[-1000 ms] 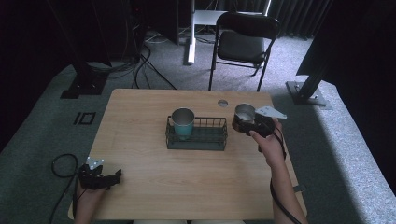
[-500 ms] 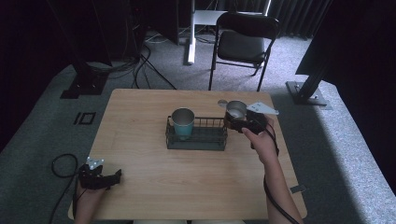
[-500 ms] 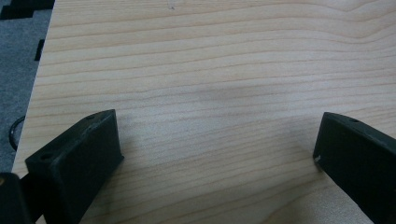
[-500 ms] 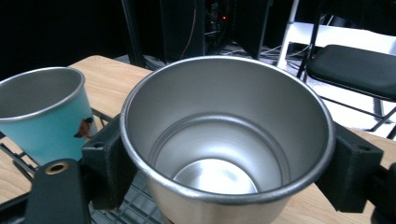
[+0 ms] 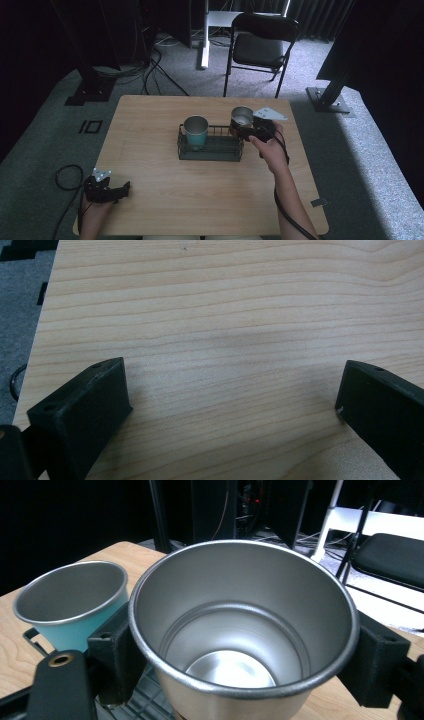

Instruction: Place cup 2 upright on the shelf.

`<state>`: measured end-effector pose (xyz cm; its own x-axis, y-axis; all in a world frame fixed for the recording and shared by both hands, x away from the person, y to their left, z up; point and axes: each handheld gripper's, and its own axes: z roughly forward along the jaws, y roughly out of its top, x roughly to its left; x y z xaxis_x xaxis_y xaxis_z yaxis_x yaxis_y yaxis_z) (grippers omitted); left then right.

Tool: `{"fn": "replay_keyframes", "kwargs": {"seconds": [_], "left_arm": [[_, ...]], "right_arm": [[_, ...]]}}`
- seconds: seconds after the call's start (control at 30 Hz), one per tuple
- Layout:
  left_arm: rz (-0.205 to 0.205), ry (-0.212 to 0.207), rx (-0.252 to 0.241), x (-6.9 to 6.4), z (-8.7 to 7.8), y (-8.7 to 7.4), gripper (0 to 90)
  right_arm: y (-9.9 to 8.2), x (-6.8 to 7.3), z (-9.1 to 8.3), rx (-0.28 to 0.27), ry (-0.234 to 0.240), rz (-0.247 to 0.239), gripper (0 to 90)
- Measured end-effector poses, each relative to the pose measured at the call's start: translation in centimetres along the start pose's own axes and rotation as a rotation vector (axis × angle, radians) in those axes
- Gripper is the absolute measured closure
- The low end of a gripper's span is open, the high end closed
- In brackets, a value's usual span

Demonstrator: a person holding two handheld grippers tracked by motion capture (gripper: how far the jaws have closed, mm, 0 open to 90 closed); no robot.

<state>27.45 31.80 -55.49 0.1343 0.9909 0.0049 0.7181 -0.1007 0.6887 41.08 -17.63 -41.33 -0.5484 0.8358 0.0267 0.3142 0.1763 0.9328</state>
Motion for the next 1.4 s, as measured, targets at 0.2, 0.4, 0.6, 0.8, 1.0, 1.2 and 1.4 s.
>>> {"fn": "replay_keyframes", "kwargs": {"seconds": [0.2, 0.4, 0.6, 0.8, 1.0, 1.2, 1.4], "left_arm": [[0.000, 0.000, 0.000, 0.0, 0.0, 0.0, 1.3], [0.000, 0.000, 0.000, 0.0, 0.0, 0.0, 1.3], [0.000, 0.000, 0.000, 0.0, 0.0, 0.0, 1.4], [0.000, 0.000, 0.000, 0.0, 0.0, 0.0, 1.4], [0.000, 0.000, 0.000, 0.0, 0.0, 0.0, 1.3], [0.000, 0.000, 0.000, 0.0, 0.0, 0.0, 1.4], [0.000, 0.000, 0.000, 0.0, 0.0, 0.0, 1.4]], "right_arm": [[0.0, 1.0, 0.8, 0.007, 0.024, -0.013, 18.2], [-0.2, 1.8, 1.4, 0.018, 0.040, -0.026, 18.2], [-0.8, 2.4, 2.2, 0.035, 0.061, -0.023, 18.2], [-1.5, 2.8, 2.7, 0.046, 0.068, -0.019, 18.2], [-2.2, 2.9, 3.2, 0.057, 0.072, -0.013, 18.2], [-2.8, 2.9, 3.7, 0.073, 0.066, -0.016, 18.2], [-3.5, 3.0, 4.2, 0.094, 0.064, -0.018, 18.2]]}}
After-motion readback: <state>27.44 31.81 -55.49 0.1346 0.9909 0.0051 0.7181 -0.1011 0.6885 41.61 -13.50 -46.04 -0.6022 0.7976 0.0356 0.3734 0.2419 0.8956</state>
